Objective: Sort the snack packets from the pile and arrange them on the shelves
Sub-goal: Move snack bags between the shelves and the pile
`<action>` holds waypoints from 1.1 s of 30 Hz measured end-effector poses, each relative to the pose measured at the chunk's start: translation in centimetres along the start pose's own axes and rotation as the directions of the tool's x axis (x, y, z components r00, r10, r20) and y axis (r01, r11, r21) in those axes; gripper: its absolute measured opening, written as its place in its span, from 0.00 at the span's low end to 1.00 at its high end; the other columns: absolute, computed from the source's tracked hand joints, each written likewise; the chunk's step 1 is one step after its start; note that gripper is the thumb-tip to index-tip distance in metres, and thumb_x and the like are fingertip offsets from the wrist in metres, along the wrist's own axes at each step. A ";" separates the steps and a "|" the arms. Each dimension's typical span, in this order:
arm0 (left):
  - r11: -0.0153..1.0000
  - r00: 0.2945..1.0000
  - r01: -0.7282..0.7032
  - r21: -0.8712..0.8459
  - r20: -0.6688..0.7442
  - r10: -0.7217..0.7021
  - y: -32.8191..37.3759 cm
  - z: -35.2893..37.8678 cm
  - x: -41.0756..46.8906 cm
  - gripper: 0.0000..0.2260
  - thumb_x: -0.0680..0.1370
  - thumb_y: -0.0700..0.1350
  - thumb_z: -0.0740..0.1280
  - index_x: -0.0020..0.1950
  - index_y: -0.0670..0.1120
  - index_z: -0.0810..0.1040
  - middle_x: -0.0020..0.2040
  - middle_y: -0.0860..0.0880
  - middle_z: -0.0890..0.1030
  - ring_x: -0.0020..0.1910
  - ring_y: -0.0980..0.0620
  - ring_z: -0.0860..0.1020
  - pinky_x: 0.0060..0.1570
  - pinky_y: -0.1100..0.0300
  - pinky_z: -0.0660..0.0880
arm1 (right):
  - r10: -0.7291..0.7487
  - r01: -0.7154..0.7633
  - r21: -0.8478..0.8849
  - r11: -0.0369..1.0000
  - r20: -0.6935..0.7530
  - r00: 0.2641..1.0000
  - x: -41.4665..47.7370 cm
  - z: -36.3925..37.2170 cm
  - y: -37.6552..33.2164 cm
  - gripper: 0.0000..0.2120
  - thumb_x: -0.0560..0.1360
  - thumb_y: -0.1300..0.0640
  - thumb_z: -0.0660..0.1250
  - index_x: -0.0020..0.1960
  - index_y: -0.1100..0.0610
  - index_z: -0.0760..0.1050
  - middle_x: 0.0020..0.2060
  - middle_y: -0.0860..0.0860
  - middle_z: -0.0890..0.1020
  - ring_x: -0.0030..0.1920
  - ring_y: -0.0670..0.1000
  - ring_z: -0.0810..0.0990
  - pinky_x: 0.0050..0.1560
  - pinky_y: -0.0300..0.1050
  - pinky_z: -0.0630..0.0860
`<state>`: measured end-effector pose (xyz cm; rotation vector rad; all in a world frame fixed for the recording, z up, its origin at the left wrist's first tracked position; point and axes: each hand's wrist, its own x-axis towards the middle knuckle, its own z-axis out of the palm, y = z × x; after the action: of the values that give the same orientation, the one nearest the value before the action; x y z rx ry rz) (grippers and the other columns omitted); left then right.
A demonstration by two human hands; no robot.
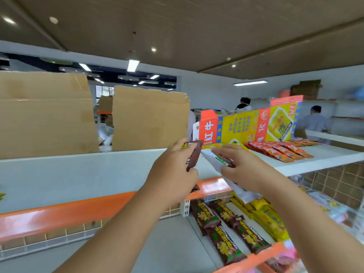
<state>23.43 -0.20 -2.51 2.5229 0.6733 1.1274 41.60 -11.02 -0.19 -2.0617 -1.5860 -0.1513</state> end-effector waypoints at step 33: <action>0.972 0.918 0.233 0.012 0.326 -0.224 16.4 39.9 -5.6 0.29 0.79 0.47 0.63 0.81 0.51 0.63 0.82 0.53 0.55 0.81 0.52 0.53 0.73 0.51 0.66 | 0.466 -0.470 0.062 0.881 0.066 0.882 -19.0 3.8 35.6 0.27 0.74 0.51 0.68 0.73 0.48 0.72 0.70 0.48 0.72 0.65 0.52 0.76 0.64 0.48 0.72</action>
<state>55.19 -20.07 -24.64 2.4462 0.8252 0.6156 67.93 -31.78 -23.05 -2.3339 -1.0529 0.1362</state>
